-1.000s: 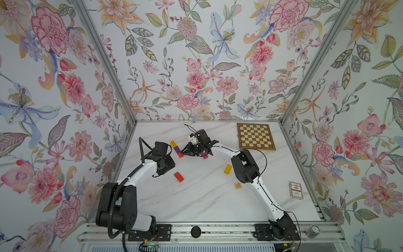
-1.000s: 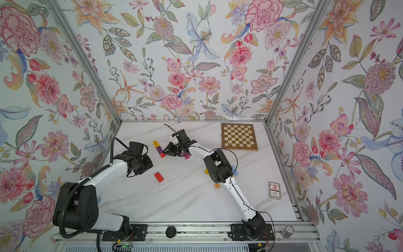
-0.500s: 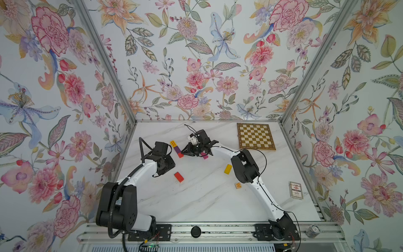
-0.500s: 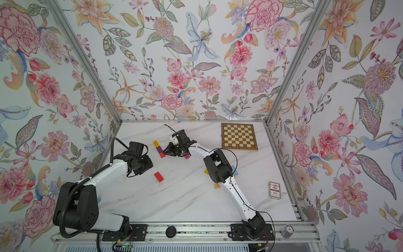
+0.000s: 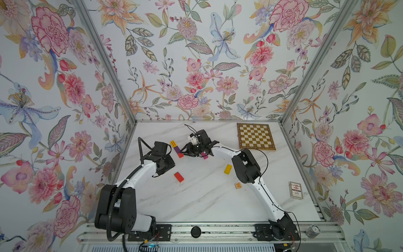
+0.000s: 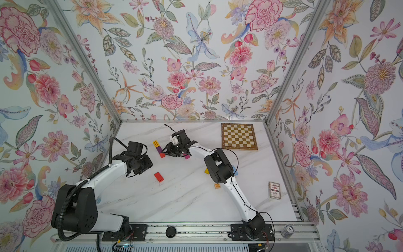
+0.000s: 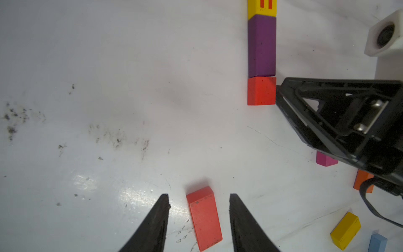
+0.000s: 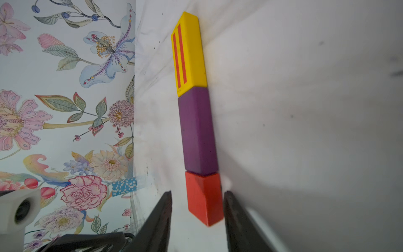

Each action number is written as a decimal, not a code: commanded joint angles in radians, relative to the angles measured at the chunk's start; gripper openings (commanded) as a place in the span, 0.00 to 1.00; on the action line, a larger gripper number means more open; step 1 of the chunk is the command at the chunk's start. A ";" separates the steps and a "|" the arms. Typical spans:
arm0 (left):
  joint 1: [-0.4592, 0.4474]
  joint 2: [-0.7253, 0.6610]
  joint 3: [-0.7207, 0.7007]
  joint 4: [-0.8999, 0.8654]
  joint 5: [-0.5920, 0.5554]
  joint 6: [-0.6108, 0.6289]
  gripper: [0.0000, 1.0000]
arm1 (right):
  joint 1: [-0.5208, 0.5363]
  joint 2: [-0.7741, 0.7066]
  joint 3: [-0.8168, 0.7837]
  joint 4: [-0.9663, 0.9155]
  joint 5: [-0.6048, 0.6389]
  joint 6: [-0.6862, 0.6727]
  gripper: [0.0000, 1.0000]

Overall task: Assemble the letter v with building blocks
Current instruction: Assemble the building block at the center of the board, then pick up the building block from the center of the board.

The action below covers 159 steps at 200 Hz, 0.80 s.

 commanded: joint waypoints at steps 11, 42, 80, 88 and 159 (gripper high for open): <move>-0.023 -0.053 0.004 -0.042 -0.032 0.003 0.49 | -0.010 -0.090 -0.086 -0.032 0.048 -0.033 0.45; -0.053 -0.070 0.004 -0.071 -0.044 0.008 0.51 | -0.010 -0.161 -0.163 0.011 0.046 -0.020 0.45; -0.114 -0.083 -0.001 -0.108 -0.074 -0.001 0.54 | -0.016 -0.280 -0.277 0.011 0.094 -0.037 0.45; -0.126 -0.080 -0.007 -0.107 -0.074 -0.007 0.55 | -0.017 -0.312 -0.312 0.020 0.108 -0.041 0.45; -0.219 -0.005 -0.012 -0.116 -0.079 -0.033 0.62 | -0.028 -0.522 -0.522 0.044 0.191 -0.082 0.45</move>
